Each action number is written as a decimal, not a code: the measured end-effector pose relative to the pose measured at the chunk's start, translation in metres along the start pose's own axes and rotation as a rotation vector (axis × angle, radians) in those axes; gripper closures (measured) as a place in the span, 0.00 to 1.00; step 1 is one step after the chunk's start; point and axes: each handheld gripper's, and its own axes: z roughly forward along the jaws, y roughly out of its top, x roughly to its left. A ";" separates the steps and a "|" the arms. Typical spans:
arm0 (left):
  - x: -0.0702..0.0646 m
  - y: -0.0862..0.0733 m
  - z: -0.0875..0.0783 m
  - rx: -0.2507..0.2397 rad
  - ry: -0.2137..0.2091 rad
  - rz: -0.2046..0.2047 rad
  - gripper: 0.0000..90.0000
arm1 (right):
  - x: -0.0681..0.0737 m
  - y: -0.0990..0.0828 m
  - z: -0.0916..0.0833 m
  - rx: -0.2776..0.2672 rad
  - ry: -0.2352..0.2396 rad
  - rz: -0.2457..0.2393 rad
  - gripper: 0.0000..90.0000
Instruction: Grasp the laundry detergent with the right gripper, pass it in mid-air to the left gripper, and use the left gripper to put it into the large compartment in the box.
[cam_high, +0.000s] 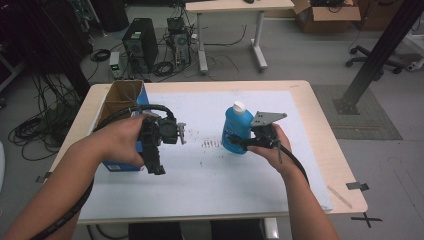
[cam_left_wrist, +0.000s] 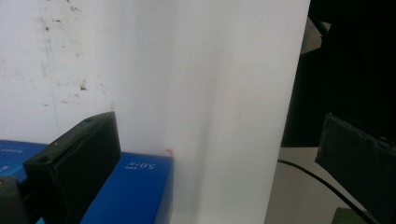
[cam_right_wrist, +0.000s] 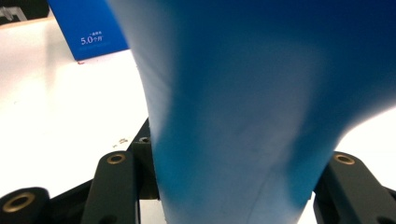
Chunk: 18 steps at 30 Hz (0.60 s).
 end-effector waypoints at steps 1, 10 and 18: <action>0.000 0.001 -0.001 0.002 0.002 0.001 0.00 | 0.000 0.002 -0.004 0.008 0.011 0.005 0.51; 0.000 0.007 -0.010 -0.007 0.014 0.011 0.00 | 0.003 0.017 -0.027 0.052 0.055 -0.020 0.51; 0.002 0.010 -0.025 -0.007 0.030 0.012 0.00 | 0.011 0.028 -0.039 0.059 0.142 -0.065 0.51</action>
